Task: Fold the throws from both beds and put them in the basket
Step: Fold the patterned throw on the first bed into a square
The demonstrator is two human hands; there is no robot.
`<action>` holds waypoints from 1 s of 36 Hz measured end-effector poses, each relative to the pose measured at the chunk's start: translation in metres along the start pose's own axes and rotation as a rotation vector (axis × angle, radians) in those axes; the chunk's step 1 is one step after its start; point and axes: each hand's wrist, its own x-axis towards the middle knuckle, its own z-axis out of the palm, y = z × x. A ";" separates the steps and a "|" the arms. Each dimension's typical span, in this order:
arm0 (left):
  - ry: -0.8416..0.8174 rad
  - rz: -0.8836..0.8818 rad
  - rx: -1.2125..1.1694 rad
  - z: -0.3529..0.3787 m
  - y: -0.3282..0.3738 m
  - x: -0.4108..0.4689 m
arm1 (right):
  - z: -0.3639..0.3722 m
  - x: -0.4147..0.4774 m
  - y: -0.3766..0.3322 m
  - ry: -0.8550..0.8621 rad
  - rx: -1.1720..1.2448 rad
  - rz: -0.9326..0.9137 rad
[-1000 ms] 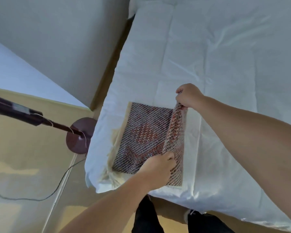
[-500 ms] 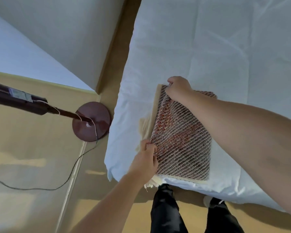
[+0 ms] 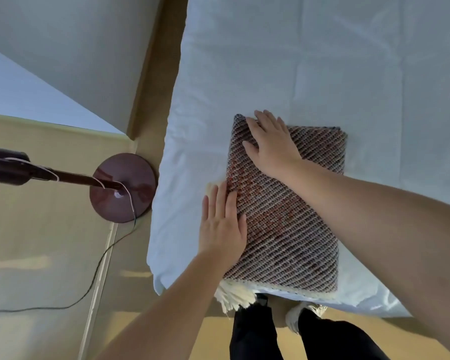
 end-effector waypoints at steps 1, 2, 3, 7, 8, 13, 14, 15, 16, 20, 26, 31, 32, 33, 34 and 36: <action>-0.017 0.019 0.029 0.001 0.005 0.011 | 0.004 -0.004 0.008 -0.060 -0.068 -0.016; -0.032 0.027 0.054 0.002 0.010 0.022 | 0.011 -0.008 0.019 -0.103 -0.126 -0.024; -0.042 0.024 0.078 0.004 0.014 0.031 | 0.015 -0.013 0.029 -0.122 -0.170 -0.029; -0.072 -0.028 0.151 0.014 0.025 0.057 | 0.024 -0.038 0.071 -0.145 -0.249 0.004; -0.089 -0.040 0.164 0.015 0.026 0.061 | 0.025 -0.044 0.082 -0.139 -0.260 0.024; -0.150 -0.113 0.162 0.021 0.028 0.071 | 0.021 -0.066 0.123 -0.142 -0.197 0.186; -0.153 -0.131 0.151 0.021 0.028 0.071 | 0.020 -0.067 0.121 -0.138 -0.181 0.203; -0.152 -0.145 0.141 0.021 0.028 0.070 | 0.019 -0.069 0.117 -0.129 -0.162 0.217; -0.148 -0.157 0.132 0.020 0.029 0.068 | 0.020 -0.073 0.110 -0.122 -0.139 0.231; -0.112 -0.218 0.066 0.016 0.030 0.060 | 0.038 -0.107 0.078 -0.116 -0.057 0.257; -0.111 -0.262 -0.084 0.012 0.028 0.053 | 0.081 -0.178 0.046 -0.110 -0.023 0.237; -0.102 -0.293 -0.161 0.013 0.017 0.054 | 0.103 -0.219 0.029 -0.127 -0.043 0.242; -0.099 -0.318 -0.181 0.012 0.015 0.056 | 0.106 -0.224 0.028 -0.134 -0.048 0.243; -0.101 -0.344 -0.204 0.011 0.012 0.059 | 0.107 -0.227 0.027 -0.137 -0.052 0.243; -0.109 -0.367 -0.228 0.010 0.010 0.062 | 0.107 -0.229 0.027 -0.138 -0.054 0.243; -0.134 -0.400 -0.275 0.007 0.008 0.067 | 0.107 -0.230 0.029 -0.138 -0.043 0.243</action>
